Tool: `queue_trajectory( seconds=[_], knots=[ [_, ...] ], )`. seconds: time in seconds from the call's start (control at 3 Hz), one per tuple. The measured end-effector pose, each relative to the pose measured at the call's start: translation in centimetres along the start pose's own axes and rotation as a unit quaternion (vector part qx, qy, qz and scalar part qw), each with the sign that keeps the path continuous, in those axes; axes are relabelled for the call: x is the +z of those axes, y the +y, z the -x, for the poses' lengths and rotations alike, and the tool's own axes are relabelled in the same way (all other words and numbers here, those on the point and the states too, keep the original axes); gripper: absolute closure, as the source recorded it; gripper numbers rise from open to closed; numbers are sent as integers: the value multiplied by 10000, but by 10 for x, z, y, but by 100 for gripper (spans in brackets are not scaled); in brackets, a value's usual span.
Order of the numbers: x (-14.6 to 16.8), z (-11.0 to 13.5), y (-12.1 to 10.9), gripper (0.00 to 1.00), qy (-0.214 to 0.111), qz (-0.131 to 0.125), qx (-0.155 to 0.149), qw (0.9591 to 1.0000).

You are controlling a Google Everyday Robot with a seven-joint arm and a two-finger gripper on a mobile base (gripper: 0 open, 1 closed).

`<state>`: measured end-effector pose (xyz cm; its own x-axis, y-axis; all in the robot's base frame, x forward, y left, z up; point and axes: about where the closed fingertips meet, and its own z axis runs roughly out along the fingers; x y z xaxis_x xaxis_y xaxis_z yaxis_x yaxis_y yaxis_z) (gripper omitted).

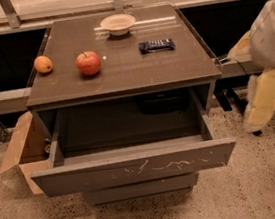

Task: Close top drawer

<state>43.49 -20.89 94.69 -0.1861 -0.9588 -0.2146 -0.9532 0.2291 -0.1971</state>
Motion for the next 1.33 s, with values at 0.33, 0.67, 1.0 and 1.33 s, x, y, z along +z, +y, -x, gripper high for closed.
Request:
queue_trajectory(
  seconds=[0.33,0.67,1.0,1.33],
  knots=[
    [92,-2,39,45,-367,887,-271,9950],
    [144,-6,63,68,-621,1370,-256,9883],
    [148,-7,65,91,-620,1417,-249,9876],
    [150,-6,66,100,-623,1431,-253,9874]
  ],
)
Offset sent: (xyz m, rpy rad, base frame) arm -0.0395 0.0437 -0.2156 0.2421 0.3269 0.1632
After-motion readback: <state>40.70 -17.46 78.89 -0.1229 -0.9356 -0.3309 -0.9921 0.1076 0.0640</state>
